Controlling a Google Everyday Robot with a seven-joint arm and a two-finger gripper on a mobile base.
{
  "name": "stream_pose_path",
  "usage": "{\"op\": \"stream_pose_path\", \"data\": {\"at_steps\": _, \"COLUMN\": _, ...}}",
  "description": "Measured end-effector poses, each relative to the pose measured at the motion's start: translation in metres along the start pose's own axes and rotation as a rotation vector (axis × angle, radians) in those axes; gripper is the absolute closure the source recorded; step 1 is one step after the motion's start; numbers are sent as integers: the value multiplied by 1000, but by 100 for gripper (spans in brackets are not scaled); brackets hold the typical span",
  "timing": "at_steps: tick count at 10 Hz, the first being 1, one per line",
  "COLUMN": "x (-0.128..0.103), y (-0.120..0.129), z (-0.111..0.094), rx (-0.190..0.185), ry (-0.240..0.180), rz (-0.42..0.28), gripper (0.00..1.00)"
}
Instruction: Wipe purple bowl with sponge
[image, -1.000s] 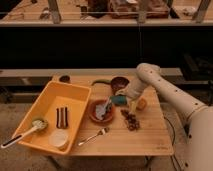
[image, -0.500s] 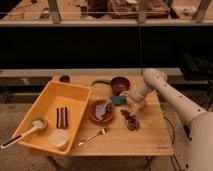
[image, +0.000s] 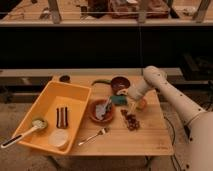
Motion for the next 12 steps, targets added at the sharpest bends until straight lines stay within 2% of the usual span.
{"op": "stream_pose_path", "data": {"at_steps": 1, "x": -1, "y": 0, "z": -2, "rx": 3, "ry": -31, "rz": 3, "gripper": 20}}
{"op": "stream_pose_path", "data": {"at_steps": 5, "x": 5, "y": -4, "z": 1, "rx": 2, "ry": -40, "rz": 26, "gripper": 20}}
{"op": "stream_pose_path", "data": {"at_steps": 12, "x": 36, "y": -19, "z": 16, "rx": -19, "ry": 1, "rz": 100, "gripper": 20}}
